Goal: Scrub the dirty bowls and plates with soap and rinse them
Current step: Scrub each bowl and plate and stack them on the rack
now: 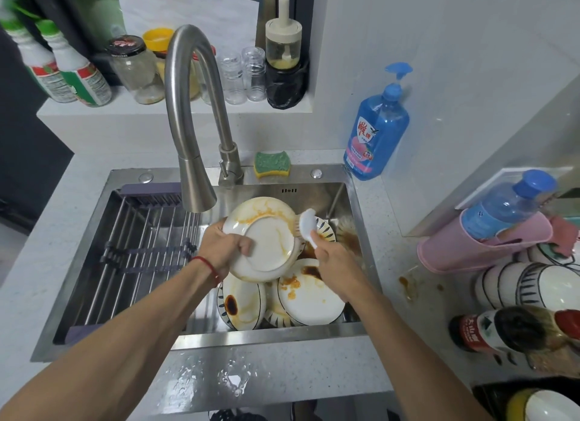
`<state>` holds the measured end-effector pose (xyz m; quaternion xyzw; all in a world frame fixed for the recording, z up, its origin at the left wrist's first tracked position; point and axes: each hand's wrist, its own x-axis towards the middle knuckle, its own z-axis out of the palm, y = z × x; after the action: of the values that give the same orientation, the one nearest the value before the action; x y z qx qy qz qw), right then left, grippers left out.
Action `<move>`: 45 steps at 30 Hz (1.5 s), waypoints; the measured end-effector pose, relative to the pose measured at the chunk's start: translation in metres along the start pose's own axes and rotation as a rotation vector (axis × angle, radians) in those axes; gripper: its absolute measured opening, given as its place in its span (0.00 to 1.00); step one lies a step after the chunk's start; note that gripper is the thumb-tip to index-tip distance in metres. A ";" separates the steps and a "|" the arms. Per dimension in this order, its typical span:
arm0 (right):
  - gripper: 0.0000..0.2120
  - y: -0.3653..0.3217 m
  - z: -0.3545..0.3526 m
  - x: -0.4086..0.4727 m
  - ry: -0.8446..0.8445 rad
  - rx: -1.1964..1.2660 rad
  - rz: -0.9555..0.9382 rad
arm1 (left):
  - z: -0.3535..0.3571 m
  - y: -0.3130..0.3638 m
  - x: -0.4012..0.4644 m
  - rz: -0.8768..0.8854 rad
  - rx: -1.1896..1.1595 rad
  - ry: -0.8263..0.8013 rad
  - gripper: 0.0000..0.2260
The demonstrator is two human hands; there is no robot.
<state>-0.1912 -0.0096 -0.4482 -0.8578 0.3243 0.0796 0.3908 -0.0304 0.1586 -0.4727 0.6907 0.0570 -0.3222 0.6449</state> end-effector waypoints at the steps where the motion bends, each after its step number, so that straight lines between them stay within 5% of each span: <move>1: 0.24 0.003 0.000 0.000 0.013 -0.013 0.019 | -0.001 0.002 -0.001 0.000 -0.027 0.001 0.26; 19: 0.24 -0.003 0.014 -0.026 -0.058 -0.042 0.006 | -0.016 -0.023 0.010 -0.176 -0.313 0.049 0.45; 23: 0.25 -0.004 0.017 -0.030 -0.028 -0.045 0.018 | -0.006 -0.013 -0.002 -0.205 -0.369 0.014 0.31; 36: 0.31 -0.014 0.021 -0.038 0.007 -0.191 -0.054 | 0.018 -0.002 -0.008 -0.286 -0.485 0.045 0.12; 41: 0.36 -0.016 0.024 -0.037 0.038 -0.314 -0.068 | 0.023 -0.004 -0.002 -0.267 -0.538 0.070 0.21; 45: 0.40 -0.023 0.036 -0.054 -0.016 -0.337 -0.114 | 0.014 -0.031 0.030 -0.314 -0.611 0.138 0.50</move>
<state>-0.2144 0.0545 -0.4374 -0.9276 0.2539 0.1173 0.2477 -0.0272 0.1409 -0.5137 0.4686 0.2997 -0.3381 0.7591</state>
